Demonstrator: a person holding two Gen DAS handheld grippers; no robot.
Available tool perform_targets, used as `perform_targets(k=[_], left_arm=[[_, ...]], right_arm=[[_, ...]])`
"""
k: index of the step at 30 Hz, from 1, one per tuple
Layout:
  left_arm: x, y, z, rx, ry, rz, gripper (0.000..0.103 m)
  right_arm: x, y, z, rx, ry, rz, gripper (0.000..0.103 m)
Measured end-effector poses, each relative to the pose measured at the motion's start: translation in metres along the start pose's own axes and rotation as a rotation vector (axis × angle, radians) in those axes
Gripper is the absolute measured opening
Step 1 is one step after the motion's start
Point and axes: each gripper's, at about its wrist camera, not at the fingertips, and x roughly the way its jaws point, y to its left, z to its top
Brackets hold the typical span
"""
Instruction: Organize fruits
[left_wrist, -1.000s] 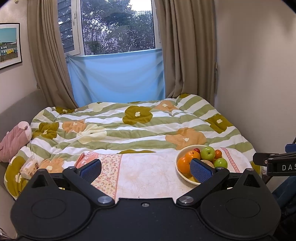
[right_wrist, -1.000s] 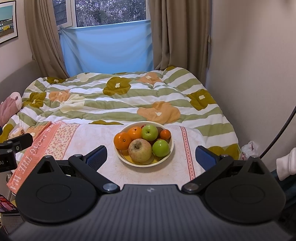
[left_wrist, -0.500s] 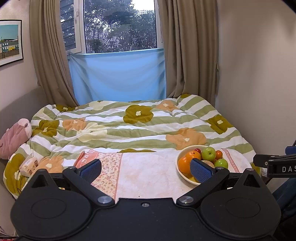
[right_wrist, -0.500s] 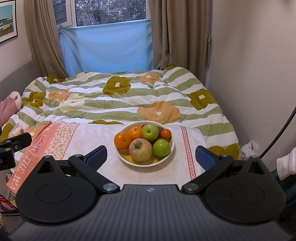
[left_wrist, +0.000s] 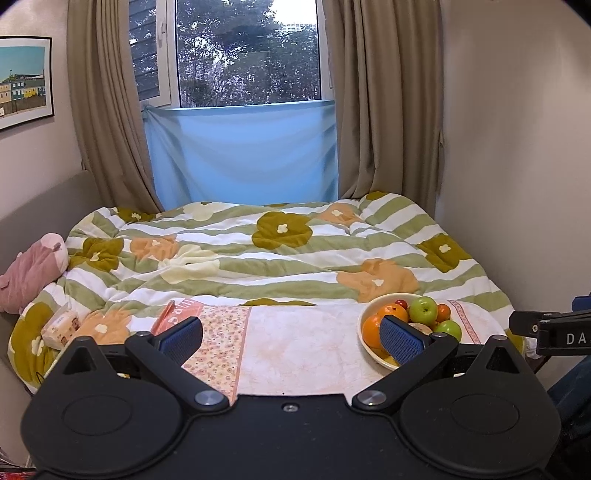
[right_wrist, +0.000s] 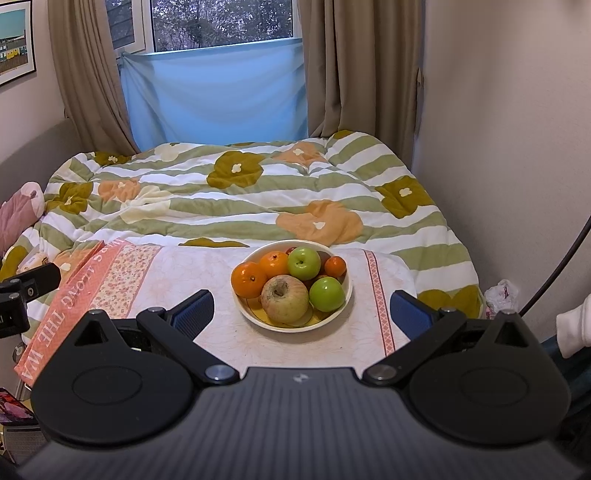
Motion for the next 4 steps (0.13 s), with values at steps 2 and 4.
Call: perform_targets(k=[2,4], left_arm=[[-0.0007,-0.0002,-0.0014,0.006,-0.010,0.003,0.103],[-0.0007,-0.0011,-0.0012,0.011,-0.016,0.011,0.103]], right_arm=[[0.0018,0.0035,-0.0008,0.000,0.003,0.002,0.103],[0.0036,0.0072,-0.0013,-0.002,0.005,0.003,0.103]])
